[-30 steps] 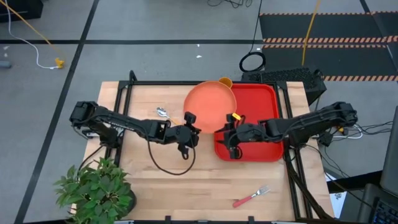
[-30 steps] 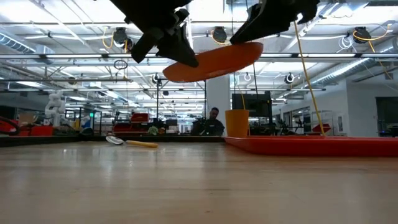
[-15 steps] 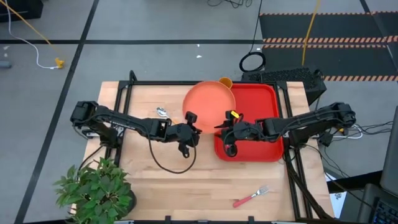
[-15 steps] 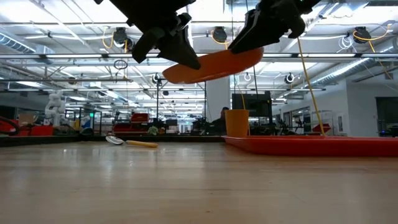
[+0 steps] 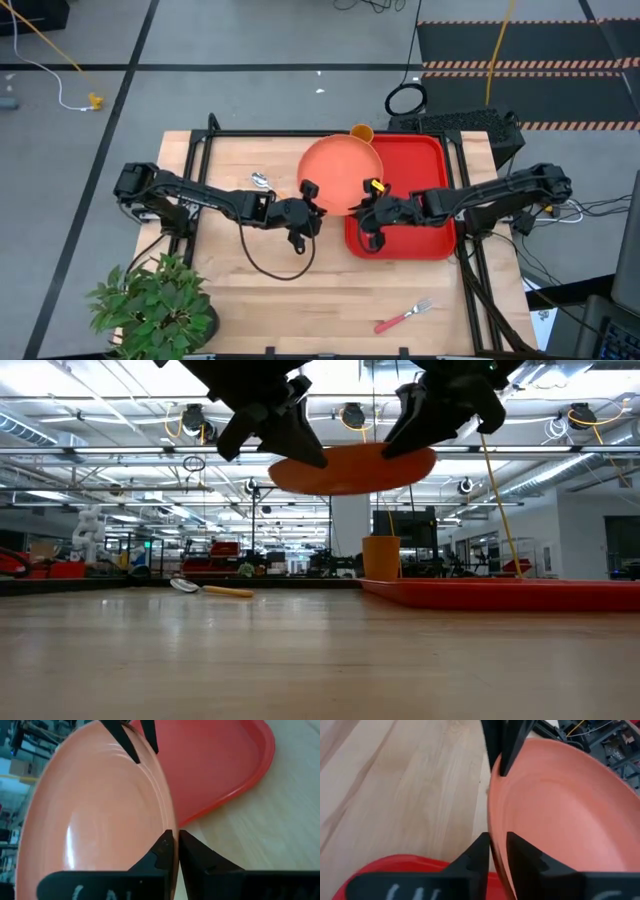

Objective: Pick and place plate/cup/fork/spoon on tray
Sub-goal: Put the orange plate on the red table tray to the bottom of the orange cup, then put the pink fork on the red table tray to the bottom of the orange plate

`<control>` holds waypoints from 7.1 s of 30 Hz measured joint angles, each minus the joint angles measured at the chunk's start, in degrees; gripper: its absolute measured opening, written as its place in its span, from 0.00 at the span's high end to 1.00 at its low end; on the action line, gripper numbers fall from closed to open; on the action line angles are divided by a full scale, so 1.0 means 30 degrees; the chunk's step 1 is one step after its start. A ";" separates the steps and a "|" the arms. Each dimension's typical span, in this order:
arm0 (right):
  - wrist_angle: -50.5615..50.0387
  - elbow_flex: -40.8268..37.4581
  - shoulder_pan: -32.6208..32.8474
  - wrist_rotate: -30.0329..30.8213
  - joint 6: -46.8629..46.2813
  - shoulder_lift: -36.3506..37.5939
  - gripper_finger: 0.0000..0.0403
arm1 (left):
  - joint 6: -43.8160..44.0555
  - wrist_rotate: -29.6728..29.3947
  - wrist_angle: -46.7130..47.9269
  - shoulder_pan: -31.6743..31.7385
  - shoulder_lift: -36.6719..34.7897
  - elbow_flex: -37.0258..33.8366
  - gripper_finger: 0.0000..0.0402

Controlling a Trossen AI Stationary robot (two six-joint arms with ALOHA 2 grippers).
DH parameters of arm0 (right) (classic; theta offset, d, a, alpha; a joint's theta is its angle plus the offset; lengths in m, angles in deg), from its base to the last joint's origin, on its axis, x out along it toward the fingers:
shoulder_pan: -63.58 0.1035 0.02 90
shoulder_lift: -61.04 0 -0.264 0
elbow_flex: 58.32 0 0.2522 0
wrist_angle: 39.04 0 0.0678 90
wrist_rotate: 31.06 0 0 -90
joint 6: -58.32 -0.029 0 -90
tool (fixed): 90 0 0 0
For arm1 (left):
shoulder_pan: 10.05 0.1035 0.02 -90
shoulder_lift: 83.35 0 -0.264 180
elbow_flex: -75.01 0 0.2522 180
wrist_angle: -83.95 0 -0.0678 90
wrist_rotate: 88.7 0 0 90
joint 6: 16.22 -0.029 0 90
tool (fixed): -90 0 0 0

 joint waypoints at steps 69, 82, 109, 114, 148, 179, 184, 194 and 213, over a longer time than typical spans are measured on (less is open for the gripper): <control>-0.6567 -0.2449 -0.0532 0.0060 -0.9268 0.1071 0.97 | 0.2914 -0.0441 -0.2742 0.0867 -0.0007 0.0007 0.58; -0.5480 -0.4284 -0.2457 -0.1968 -0.9067 0.1078 0.97 | 0.2921 -0.0433 -0.2736 0.0867 0.0015 0.0007 0.58; -0.5339 -0.4306 -0.3015 -0.1942 -0.8562 0.1078 0.86 | 0.3390 -0.0419 -0.2706 0.0860 0.0015 0.0007 0.58; -0.5556 -0.4219 -0.2905 -0.1990 -0.8819 0.1677 0.82 | 0.3722 -0.0419 -0.2457 0.0860 0.0015 0.0007 0.58; -0.4918 -0.3745 0.7128 -0.3589 -1.7373 0.4390 0.77 | 0.5032 0.0323 -0.1679 -0.0184 0.0015 0.0000 0.58; 0.1891 -0.3738 1.7399 0.0699 -2.0499 -0.4364 0.75 | 0.6395 0.0273 -0.2918 -0.0610 0.0015 0.0000 0.58; 0.1782 -0.3865 1.7399 0.0665 -2.0202 -0.4357 0.71 | 0.6480 0.0273 -0.2545 -0.0663 0.0012 0.0000 0.58; 0.3313 -0.5742 1.7392 -0.0273 -2.0036 -0.4291 0.75 | 0.6462 0.0273 -0.2524 -0.0663 0.0008 0.0000 0.58; 0.3627 -0.4516 1.6841 0.4545 -1.6333 -0.1430 0.99 | 0.6360 0.0273 -0.3694 -0.0641 0.0008 0.0000 0.58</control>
